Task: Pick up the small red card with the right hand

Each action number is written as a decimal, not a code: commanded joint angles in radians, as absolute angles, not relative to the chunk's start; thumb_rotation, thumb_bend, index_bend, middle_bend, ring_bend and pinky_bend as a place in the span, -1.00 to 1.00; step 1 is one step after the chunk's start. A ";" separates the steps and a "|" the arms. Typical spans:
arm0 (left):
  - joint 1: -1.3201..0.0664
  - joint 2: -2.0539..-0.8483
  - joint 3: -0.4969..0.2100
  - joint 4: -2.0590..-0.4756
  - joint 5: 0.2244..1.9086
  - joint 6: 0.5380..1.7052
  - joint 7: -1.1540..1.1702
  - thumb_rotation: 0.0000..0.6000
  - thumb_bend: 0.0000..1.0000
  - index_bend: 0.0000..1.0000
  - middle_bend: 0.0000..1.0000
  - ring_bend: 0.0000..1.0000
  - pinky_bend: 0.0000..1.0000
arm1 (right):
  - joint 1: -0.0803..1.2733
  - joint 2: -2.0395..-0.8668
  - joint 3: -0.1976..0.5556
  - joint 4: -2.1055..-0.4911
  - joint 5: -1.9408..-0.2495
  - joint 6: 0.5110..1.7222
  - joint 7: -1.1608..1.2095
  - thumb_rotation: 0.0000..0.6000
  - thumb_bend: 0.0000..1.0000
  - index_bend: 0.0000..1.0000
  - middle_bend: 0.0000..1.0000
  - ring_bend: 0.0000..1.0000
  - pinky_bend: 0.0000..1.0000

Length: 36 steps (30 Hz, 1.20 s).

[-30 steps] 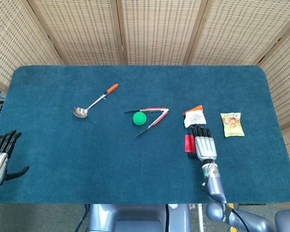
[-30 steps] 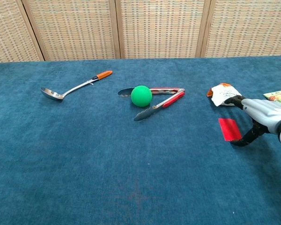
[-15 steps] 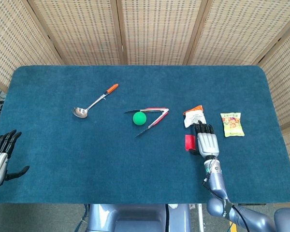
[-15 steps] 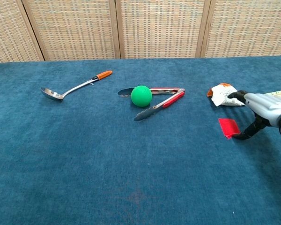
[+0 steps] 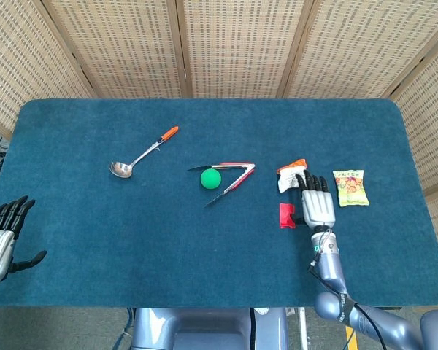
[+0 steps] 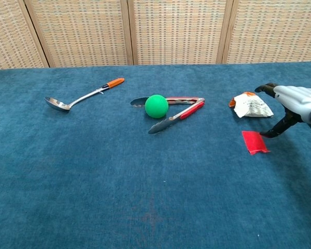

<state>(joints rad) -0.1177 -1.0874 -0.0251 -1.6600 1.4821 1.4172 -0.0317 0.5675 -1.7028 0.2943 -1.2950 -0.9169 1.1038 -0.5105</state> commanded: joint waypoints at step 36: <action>-0.118 -1.084 -0.005 -1.666 1.524 1.422 -0.054 1.00 -0.56 -1.00 -1.00 -1.00 -1.00 | 0.455 -1.800 0.196 -1.222 -1.078 1.253 -0.398 1.00 -0.48 -0.16 -0.95 -1.00 -1.00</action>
